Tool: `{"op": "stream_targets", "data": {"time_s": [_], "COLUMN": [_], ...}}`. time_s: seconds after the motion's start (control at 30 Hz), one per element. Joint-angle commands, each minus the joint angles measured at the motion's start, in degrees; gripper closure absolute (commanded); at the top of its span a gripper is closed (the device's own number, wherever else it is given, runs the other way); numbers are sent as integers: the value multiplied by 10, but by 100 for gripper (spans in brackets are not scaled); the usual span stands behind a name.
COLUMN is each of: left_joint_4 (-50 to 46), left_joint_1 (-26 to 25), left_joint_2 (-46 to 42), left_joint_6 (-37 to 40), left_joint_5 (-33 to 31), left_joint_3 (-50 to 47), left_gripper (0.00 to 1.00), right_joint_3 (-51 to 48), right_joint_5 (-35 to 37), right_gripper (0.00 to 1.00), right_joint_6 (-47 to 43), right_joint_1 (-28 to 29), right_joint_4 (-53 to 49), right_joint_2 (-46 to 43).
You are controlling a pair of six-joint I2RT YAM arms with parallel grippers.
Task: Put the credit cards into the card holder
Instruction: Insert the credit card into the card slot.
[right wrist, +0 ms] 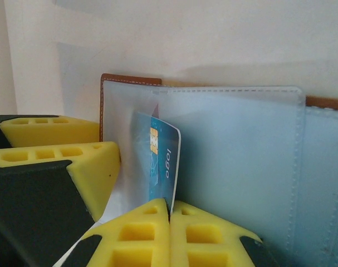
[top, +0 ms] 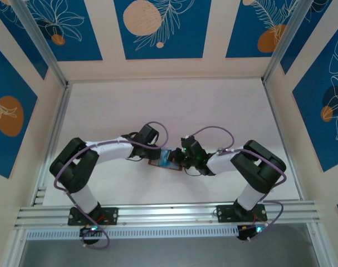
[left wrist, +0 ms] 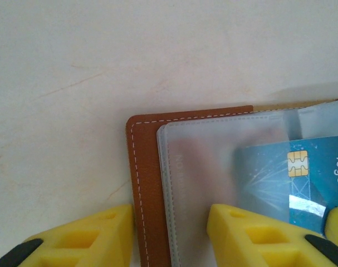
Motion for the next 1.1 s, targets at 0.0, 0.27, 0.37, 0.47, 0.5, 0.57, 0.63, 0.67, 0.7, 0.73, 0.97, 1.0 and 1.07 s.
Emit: {"op": "stream_targets", "data": {"time_s": [0.0, 0.27, 0.37, 0.47, 0.5, 0.57, 0.63, 0.67, 0.7, 0.73, 0.97, 1.0, 1.07], "left_joint_4": [-49, -42, -36, -34, -35, -35, -35, -35, -34, -32, -31, -30, -29], "left_joint_1": [-1, -1, -1, -1, -1, -1, -1, -1, -1, -1, -1, -1, -1], "left_joint_2": [16, 10, 13, 14, 13, 12, 13, 14, 15, 16, 20, 22, 23], "left_joint_6": [4, 5, 0, -2, -3, -3, -3, -3, -3, -5, -6, -6, -7], "left_joint_5": [-21, -5, -1, 3, 2, 2, 1, 1, 1, 1, 4, 5, 8], "left_joint_3": [-33, -38, -40, -42, -43, -45, -46, -46, -46, -47, -46, -44, -43], "left_gripper": [59, 59, 59, 59, 59, 59, 59, 59, 59, 59, 59, 59, 59], "right_joint_3": [-6, 28, 39, 38, 38, 34, 29, 26, 23, 21, 19, 25, 37], "right_joint_5": [40, 66, 83, 100, 102, 112, 124, 128, 131, 134, 139, 140, 142], "right_gripper": [100, 100, 100, 100, 100, 100, 100, 100, 100, 100, 100, 100, 100], "right_joint_6": [-7, -1, 4, 11, 12, 15, 20, 22, 23, 23, 20, 20, 23], "right_joint_1": [4, 19, 27, 26, 25, 25, 25, 24, 23, 22, 19, 22, 31], "right_joint_4": [-91, -86, -100, -106, -110, -120, -129, -129, -130, -131, -136, -138, -139], "right_joint_2": [3, 35, 36, 35, 34, 27, 20, 16, 14, 12, 5, 12, 27]}}
